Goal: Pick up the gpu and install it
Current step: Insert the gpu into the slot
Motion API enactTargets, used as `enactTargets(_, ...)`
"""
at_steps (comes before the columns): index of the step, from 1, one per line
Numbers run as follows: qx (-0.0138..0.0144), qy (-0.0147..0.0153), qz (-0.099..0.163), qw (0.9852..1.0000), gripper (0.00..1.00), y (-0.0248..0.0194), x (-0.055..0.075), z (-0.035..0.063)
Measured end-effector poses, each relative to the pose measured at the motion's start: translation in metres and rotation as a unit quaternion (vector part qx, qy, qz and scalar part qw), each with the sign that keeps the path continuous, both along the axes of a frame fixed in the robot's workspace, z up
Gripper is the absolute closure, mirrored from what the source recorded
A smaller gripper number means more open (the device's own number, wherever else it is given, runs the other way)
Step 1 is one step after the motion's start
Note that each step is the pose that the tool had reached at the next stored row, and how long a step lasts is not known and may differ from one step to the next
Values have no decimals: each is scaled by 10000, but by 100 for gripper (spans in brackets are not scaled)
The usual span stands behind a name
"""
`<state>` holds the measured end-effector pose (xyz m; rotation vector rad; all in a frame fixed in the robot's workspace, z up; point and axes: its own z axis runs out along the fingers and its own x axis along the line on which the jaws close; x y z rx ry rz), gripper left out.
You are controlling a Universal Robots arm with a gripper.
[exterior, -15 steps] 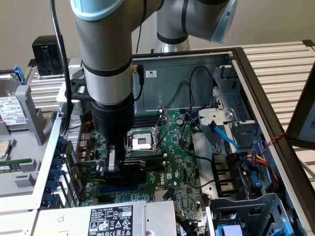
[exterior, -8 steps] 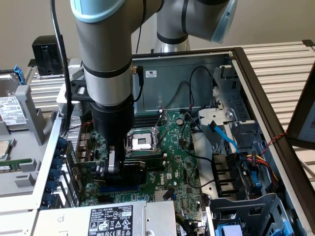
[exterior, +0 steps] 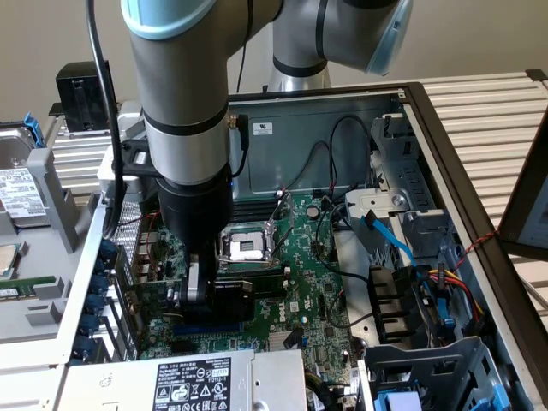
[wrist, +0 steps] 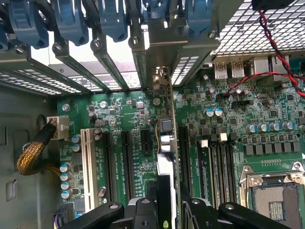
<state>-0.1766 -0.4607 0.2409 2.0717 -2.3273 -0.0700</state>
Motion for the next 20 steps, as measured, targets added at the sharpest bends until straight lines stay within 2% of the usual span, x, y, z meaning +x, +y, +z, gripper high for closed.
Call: enactTargets(20,-8,0,-1,10000,73,-24,7,22)
